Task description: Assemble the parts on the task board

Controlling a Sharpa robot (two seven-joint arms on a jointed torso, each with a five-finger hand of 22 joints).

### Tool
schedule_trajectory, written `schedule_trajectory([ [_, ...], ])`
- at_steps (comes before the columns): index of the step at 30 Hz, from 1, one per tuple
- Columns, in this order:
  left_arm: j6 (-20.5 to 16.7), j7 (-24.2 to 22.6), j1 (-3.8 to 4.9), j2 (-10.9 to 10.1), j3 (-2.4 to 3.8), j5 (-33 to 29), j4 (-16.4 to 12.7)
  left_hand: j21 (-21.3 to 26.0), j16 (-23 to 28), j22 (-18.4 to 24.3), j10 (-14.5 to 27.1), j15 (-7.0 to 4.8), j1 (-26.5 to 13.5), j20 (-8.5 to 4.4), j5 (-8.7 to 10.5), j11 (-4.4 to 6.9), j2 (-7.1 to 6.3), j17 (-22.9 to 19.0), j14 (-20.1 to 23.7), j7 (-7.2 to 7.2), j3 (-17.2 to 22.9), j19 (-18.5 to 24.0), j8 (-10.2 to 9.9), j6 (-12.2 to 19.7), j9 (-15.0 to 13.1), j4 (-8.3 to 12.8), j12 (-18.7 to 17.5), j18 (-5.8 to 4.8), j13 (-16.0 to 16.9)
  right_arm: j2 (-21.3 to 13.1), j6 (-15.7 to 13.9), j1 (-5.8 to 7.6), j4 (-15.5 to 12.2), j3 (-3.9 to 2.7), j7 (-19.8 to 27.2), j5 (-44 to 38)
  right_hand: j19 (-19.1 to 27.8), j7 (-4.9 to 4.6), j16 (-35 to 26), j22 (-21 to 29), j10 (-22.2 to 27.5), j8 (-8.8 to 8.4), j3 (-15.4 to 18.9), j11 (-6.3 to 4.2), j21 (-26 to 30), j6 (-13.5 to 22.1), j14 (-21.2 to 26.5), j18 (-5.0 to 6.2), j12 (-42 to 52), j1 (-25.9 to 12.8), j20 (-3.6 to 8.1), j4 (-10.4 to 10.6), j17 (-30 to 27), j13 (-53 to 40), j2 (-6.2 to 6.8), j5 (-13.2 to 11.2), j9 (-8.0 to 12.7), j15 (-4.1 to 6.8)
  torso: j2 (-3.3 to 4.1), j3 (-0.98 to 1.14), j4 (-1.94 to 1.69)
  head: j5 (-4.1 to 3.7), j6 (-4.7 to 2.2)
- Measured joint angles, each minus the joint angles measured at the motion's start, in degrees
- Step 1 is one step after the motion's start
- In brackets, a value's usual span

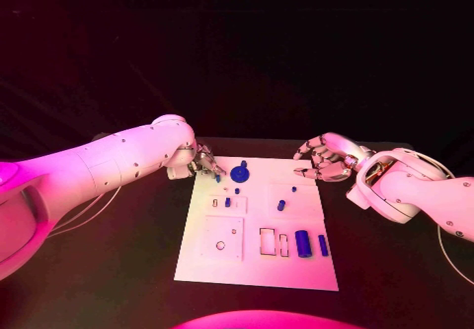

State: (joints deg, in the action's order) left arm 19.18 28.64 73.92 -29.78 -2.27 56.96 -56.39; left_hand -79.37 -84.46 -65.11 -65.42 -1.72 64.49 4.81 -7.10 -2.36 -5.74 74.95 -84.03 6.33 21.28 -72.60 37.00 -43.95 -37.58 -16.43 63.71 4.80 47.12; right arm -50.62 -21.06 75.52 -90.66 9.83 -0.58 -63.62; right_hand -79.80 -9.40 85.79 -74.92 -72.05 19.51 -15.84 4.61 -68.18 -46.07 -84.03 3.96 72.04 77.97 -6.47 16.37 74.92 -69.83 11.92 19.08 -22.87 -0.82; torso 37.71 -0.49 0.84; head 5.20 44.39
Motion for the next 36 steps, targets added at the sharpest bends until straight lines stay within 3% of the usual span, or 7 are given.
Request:
schedule_trajectory([
  [9, 0.1, -0.2, -0.01, 0.2, -0.10, -0.3, 0.5, 0.0, -0.3, -0.2, -0.2, 0.00, 1.0, 0.00, 0.00, 0.22, 0.40, 0.0, 0.0, 0.01, 0.2, 0.0, 0.0, -0.4, 0.1, 0.2, 0.2, 0.00, 0.0, 0.0, 0.0, 0.00, 0.0, 0.00, 0.0, 0.0, 0.0, 0.00, 0.0, 0.0, 0.0, 0.00, 0.0, 0.00, 0.0, 0.0, 0.0, 0.00, 0.0, 0.0, 0.00, 0.0, 0.0, 0.0, 0.00, 0.0, 0.0, 0.00, -0.02, 0.00, -0.01, -0.02, 0.10],
  [15, 0.1, -0.3, -0.01, 0.3, -0.12, -0.5, 0.8, 0.0, -0.3, -0.4, -0.4, 0.00, 3.0, 0.00, 0.00, 0.43, 1.63, 0.0, 0.0, -0.09, 1.4, 0.0, 0.0, -0.9, 0.3, 0.4, 0.4, -0.01, 0.1, 0.0, 0.0, 0.00, 0.0, 0.00, 0.0, 0.0, 0.0, 0.00, 0.0, 0.0, 0.0, 0.00, 0.0, 0.00, 0.0, 0.0, 0.0, 0.00, 0.0, 0.0, 0.00, 0.0, 0.0, 0.0, 0.00, 0.0, 0.0, 0.00, -0.03, 0.00, 0.00, 0.01, 0.10],
  [20, 0.1, -0.3, -0.01, 0.4, -0.13, -0.7, 0.9, -0.3, -0.3, -0.8, -0.7, 0.00, 6.8, -0.41, 0.01, 0.73, 2.62, 0.0, 0.0, -0.60, 4.5, -0.4, 0.0, -1.5, 0.3, 2.4, 0.4, -0.01, 0.2, 0.0, 0.0, 0.00, 0.0, 0.00, 0.0, 0.0, 0.0, 0.00, 0.0, 0.0, 0.0, 0.00, 0.0, 0.00, 0.0, 0.0, 0.0, 0.00, 0.0, 0.0, 0.00, 0.0, 0.0, 0.0, 0.00, 0.0, 0.0, 0.00, -0.04, 0.02, -0.01, 0.01, 0.14],
  [36, 0.9, -0.4, 0.02, 0.4, -0.13, -1.2, 1.1, -0.5, -0.5, -1.5, -1.5, -0.43, 9.3, -0.83, 0.33, 1.44, 1.74, 0.0, 0.0, -1.09, 10.5, -0.8, 0.9, -1.9, -0.3, 4.7, 0.6, -0.01, 0.1, 0.0, 0.0, 0.00, 0.0, 0.00, 0.0, 0.0, 0.0, 0.00, 0.0, 0.0, 0.0, 0.00, 0.0, 0.00, 0.0, 0.0, 0.0, 0.00, 0.0, 0.0, 0.00, 0.0, 0.0, 0.0, 0.00, 0.2, 0.0, 0.00, -0.06, 0.02, -0.02, 0.08, 0.33],
])
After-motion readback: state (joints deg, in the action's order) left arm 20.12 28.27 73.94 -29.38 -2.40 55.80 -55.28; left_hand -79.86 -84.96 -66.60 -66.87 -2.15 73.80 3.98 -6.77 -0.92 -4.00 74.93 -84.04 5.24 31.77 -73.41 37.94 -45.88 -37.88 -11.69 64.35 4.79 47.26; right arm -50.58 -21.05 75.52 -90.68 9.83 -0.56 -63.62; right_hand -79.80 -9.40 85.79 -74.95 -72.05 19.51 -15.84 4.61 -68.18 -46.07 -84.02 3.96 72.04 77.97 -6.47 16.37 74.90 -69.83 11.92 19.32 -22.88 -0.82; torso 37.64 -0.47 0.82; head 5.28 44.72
